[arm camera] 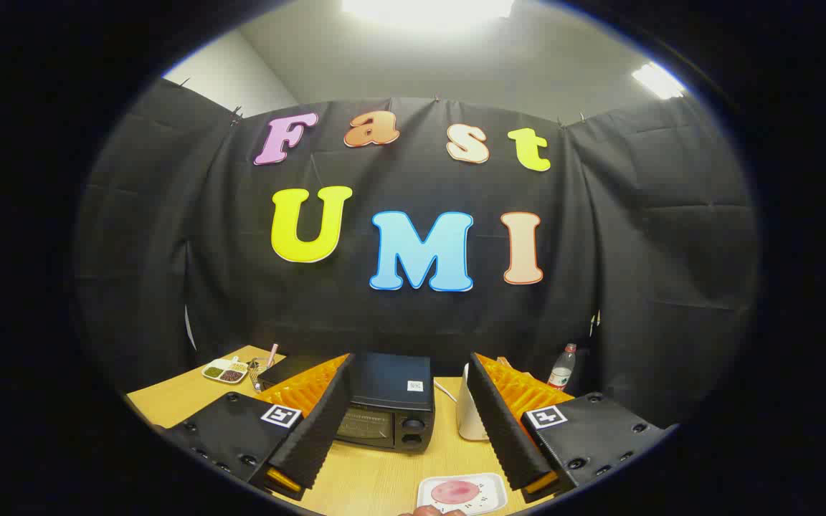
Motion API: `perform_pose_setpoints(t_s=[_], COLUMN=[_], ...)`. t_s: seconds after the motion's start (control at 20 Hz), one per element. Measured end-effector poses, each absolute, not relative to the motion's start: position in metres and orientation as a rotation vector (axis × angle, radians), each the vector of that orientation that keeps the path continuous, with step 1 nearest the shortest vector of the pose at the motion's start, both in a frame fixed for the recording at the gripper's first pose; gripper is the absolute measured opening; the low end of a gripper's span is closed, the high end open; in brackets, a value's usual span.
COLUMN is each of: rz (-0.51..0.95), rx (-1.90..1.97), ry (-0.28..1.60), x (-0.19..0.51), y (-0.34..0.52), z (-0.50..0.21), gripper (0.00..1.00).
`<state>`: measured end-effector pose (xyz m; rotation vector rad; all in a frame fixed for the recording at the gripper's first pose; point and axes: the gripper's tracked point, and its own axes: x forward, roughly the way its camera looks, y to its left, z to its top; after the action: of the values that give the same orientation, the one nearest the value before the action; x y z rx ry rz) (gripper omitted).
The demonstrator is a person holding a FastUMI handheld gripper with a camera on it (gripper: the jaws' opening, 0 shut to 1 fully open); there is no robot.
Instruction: Open the toaster oven, put the food inside, and close the toaster oven door.
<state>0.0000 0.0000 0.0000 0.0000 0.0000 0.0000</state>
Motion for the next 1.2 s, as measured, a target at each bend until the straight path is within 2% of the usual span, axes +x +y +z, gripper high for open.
perform_pose_setpoints(t_s=[0.55,1.2], rz=[-0.070,-0.026], rx=[0.039,0.040], ry=[0.029,0.120], x=[0.006,0.039], y=[-0.006,0.031], z=[-0.004,-0.017], gripper=[0.98,0.98])
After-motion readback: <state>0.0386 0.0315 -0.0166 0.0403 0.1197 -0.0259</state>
